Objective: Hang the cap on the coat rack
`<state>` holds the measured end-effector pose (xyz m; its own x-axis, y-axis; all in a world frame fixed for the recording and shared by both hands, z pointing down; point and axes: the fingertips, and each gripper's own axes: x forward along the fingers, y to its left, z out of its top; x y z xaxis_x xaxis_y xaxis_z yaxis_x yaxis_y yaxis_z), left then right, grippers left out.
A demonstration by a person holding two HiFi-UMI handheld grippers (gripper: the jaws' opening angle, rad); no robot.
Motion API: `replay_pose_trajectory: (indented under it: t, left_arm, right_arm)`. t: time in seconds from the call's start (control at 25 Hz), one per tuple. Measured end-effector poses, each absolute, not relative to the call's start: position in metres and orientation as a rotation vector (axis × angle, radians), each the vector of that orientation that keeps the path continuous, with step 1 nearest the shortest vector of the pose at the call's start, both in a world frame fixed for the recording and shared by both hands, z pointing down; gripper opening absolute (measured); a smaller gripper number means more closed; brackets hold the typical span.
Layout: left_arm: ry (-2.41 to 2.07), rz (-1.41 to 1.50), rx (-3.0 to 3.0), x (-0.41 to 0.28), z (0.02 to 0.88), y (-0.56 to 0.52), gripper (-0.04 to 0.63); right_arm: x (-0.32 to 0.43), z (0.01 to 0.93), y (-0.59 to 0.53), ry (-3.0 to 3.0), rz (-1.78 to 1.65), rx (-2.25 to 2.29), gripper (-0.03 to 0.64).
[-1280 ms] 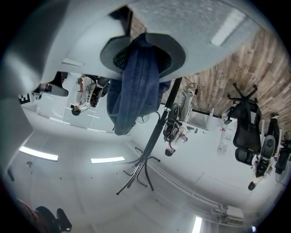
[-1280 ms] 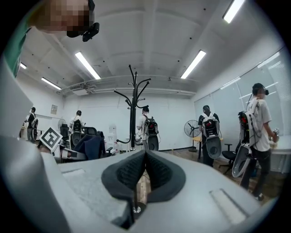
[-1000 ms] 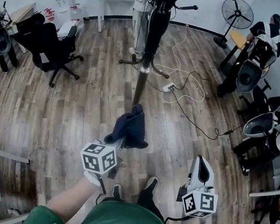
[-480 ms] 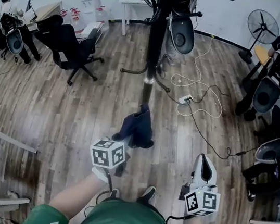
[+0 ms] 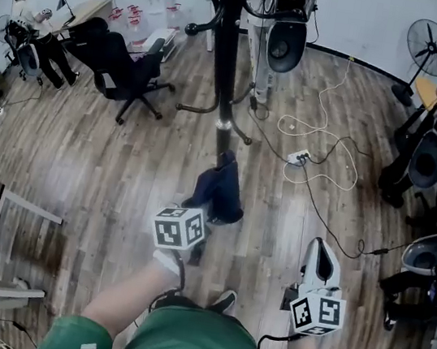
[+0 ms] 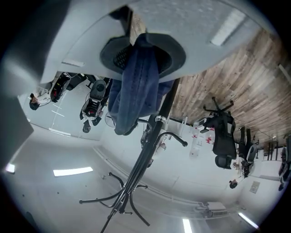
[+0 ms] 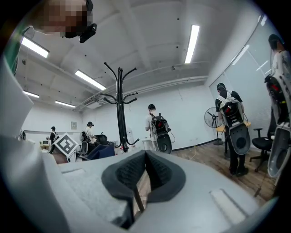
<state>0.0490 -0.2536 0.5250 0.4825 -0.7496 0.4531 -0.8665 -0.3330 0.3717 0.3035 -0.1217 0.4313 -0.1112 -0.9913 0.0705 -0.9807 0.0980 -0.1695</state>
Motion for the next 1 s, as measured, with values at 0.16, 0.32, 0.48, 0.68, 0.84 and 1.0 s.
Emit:
replay_pose_trajectory:
  t: [0.16,0.32,0.48,0.68,0.84,1.0]
  left_arm:
    - [-1.389,0.263,2.129,0.061,0.525,-0.270,0.023]
    - [-1.426,0.289,2.106,0.068,0.530,-0.287,0.025]
    - [-1.427,0.310,2.095,0.077,0.536,-0.304,0.025]
    - [-1.414,0.351,2.100,0.086,0.548,-0.321,0.026]
    - [-1.377,0.412,2.152,0.094,0.554,-0.332,0.039]
    - [-1.337,0.453,2.195,0.104,0.561,-0.337,0.052]
  right_arm:
    - [0.316,0.437,-0.131,2.317,-0.288,-2.026,0.002]
    - [0.320,0.443,-0.141,2.326,-0.317,-2.016,0.002]
    - [0.321,0.449,-0.151,2.331,-0.343,-2.033,0.002]
    - [0.322,0.449,-0.160,2.300,-0.348,-2.077,0.002]
    - [0.315,0.448,-0.170,2.295,-0.341,-2.097,0.002]
    - [0.309,0.454,-0.178,2.286,-0.353,-2.114,0.002]
